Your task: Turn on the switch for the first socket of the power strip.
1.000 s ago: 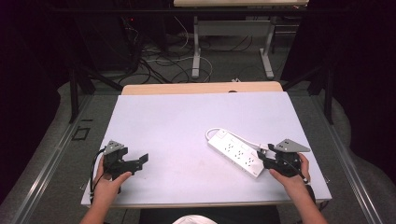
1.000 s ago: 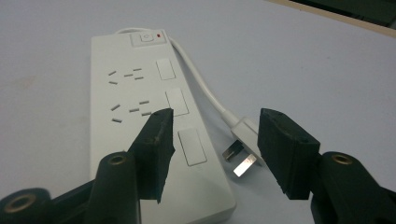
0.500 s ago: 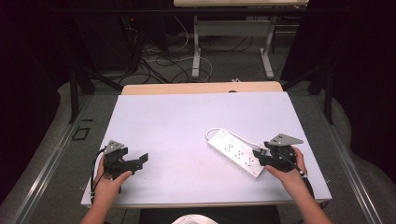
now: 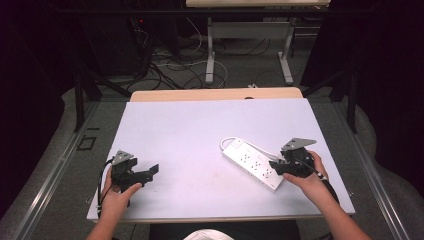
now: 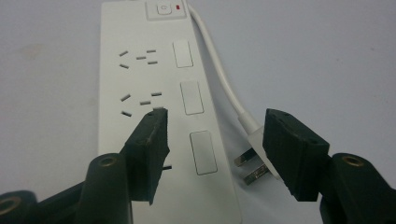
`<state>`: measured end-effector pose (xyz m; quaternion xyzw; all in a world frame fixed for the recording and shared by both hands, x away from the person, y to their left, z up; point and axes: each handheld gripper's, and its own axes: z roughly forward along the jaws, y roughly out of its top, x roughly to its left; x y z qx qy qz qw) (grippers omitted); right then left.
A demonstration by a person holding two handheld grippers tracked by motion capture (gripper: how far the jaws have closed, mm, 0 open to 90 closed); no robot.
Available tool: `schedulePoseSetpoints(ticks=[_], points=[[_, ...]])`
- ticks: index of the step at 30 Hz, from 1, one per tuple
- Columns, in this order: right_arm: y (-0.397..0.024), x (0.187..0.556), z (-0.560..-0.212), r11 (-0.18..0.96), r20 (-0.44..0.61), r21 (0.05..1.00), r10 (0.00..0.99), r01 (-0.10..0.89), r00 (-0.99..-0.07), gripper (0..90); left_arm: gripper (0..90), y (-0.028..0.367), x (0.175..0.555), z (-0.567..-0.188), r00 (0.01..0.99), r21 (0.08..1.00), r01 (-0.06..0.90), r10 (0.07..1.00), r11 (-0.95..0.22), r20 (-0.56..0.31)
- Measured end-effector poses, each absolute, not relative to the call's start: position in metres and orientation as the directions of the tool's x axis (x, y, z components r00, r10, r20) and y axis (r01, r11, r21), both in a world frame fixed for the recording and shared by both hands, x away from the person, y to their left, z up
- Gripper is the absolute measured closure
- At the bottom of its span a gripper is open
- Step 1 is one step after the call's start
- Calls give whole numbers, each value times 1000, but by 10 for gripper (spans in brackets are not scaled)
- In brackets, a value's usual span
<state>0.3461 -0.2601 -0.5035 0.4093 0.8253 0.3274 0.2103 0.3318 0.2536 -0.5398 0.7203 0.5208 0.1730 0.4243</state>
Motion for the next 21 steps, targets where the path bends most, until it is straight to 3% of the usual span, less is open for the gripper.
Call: schedulePoseSetpoints(ticks=[21], points=[[-247, 368, -492, 531, -83, 607, 782, 591, -617, 399, 79, 254, 332, -541, 394, 787, 609, 899, -99, -192]])
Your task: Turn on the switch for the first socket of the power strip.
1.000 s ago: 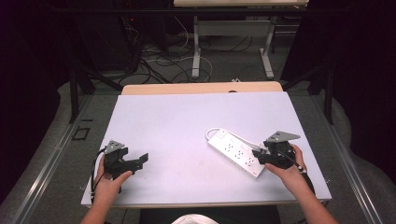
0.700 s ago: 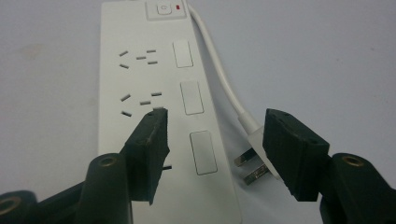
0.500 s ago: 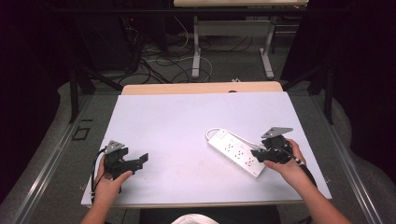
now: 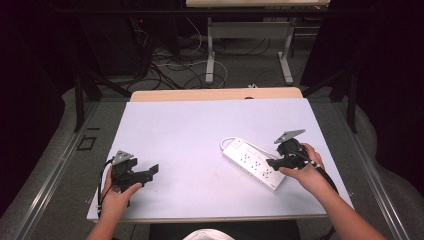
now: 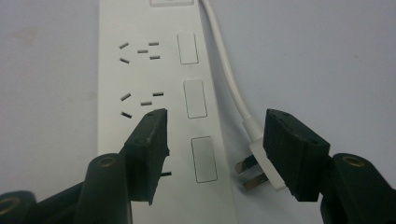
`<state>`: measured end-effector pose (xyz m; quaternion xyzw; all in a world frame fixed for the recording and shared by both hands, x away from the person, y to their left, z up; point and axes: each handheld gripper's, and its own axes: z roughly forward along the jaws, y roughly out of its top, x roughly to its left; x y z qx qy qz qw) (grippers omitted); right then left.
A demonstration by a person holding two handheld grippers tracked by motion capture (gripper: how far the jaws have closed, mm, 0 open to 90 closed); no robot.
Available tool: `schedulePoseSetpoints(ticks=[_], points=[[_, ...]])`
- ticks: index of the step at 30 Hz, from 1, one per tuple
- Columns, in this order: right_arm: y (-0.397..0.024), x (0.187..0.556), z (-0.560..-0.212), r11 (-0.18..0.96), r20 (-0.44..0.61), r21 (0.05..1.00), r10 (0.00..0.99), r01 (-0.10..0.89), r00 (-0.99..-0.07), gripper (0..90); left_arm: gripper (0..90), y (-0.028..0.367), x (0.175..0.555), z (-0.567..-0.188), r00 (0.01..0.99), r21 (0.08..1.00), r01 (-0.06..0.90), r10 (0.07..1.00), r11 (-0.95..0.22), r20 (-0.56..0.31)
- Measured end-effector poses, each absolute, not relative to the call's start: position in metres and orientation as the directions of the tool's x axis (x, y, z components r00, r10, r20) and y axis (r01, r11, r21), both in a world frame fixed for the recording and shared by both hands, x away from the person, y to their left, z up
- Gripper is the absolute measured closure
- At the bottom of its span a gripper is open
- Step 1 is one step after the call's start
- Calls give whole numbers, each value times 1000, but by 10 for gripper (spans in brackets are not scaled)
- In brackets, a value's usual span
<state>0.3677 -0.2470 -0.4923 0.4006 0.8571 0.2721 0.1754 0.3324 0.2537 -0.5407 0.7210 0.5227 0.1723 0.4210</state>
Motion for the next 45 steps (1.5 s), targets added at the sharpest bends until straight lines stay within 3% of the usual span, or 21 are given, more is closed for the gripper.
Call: schedulePoseSetpoints(ticks=[27, 45], points=[[-227, 396, -467, 582, -93, 564, 750, 586, -655, 390, 83, 253, 332, -541, 400, 782, 614, 896, -106, -193], [-216, 416, -469, 591, -83, 539, 746, 600, -661, 394, 88, 253, 333, -541, 405, 781, 614, 895, -112, -190]])
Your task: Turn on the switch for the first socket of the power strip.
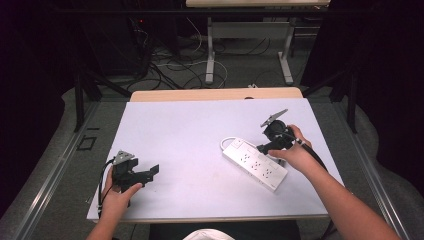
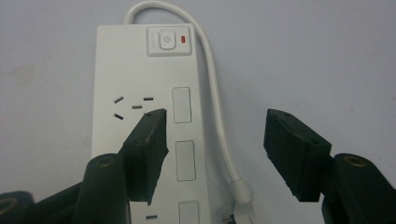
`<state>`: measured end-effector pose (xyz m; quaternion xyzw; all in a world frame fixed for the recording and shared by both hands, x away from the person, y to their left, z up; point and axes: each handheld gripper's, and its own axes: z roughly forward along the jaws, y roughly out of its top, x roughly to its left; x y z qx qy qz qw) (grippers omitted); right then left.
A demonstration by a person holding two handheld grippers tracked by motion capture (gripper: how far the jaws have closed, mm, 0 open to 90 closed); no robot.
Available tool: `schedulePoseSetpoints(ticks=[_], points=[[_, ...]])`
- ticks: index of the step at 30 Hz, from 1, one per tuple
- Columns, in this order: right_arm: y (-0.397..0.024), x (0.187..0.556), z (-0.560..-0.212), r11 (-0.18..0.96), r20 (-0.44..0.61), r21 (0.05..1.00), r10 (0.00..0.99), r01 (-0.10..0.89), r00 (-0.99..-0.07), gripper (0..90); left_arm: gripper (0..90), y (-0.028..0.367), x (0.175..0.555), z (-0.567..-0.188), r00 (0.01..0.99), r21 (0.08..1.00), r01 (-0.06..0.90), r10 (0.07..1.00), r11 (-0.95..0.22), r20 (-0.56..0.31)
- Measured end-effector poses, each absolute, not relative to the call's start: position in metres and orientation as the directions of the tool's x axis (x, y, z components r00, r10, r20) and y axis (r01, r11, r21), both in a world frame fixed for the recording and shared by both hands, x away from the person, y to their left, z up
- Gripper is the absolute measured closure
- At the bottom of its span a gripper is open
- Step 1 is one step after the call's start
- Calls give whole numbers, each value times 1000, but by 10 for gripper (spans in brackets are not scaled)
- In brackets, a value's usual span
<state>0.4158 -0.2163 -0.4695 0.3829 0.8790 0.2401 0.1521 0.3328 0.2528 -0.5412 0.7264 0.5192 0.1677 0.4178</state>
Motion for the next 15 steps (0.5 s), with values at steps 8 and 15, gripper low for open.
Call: schedulePoseSetpoints(ticks=[8, 15], points=[[-209, 425, -471, 582, -76, 539, 753, 609, -653, 405, 90, 252, 333, -542, 401, 783, 612, 897, -110, -188], [-200, 432, -472, 577, -63, 534, 756, 618, -651, 413, 96, 252, 333, -542, 401, 784, 612, 896, -109, -189]])
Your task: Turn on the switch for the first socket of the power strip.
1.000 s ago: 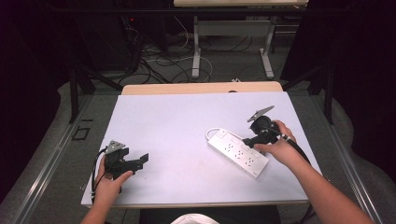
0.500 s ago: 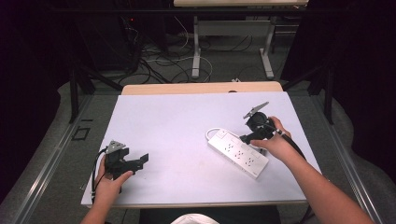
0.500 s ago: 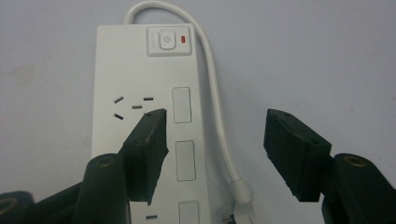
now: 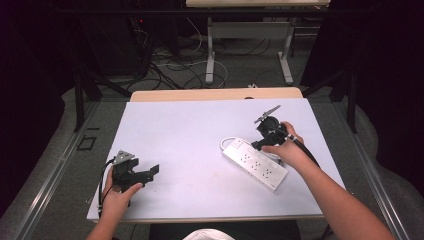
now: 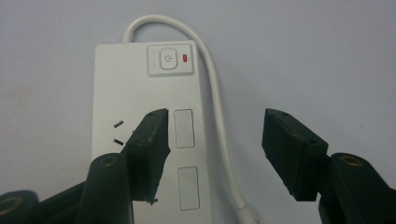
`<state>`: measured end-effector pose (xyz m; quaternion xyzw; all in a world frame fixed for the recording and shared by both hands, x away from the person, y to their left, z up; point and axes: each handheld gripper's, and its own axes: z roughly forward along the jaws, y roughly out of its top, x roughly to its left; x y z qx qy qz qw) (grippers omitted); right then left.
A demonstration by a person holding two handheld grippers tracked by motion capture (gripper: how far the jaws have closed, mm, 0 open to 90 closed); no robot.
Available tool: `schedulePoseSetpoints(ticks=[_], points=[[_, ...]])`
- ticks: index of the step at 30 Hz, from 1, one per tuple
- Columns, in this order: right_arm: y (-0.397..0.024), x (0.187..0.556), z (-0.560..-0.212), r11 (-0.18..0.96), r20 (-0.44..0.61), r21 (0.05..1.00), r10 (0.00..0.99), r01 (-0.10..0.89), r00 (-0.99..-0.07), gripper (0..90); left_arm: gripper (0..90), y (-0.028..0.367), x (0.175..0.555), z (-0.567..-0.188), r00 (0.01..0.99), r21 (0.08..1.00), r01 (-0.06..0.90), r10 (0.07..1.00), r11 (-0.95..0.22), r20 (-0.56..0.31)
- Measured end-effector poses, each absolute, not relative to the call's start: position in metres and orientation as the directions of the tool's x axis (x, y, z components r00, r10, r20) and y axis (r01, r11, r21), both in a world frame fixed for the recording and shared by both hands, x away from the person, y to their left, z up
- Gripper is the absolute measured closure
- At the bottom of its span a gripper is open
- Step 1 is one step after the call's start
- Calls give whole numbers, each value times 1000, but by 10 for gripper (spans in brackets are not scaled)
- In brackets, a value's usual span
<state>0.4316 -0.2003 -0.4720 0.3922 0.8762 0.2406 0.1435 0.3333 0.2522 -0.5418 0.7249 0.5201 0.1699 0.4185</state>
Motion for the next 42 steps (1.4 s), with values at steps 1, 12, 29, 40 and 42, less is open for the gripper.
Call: schedulePoseSetpoints(ticks=[1, 12, 29, 40, 42], points=[[-199, 433, -472, 579, -64, 535, 754, 615, -654, 416, 96, 252, 333, -542, 403, 783, 612, 896, -111, -188], [-189, 444, -477, 565, -36, 531, 760, 632, -649, 451, 105, 252, 334, -542, 406, 781, 613, 895, -116, -186], [-183, 458, -490, 508, 68, 480, 792, 716, -607, 531, 128, 253, 335, -543, 401, 781, 614, 897, -114, -184], [-181, 461, -495, 517, 72, 462, 788, 721, -611, 650, 148, 253, 335, -543, 398, 778, 618, 898, -111, -188], [-181, 461, -496, 517, 80, 458, 786, 723, -613, 656, 148, 253, 335, -544, 398, 778, 619, 898, -110, -189]])
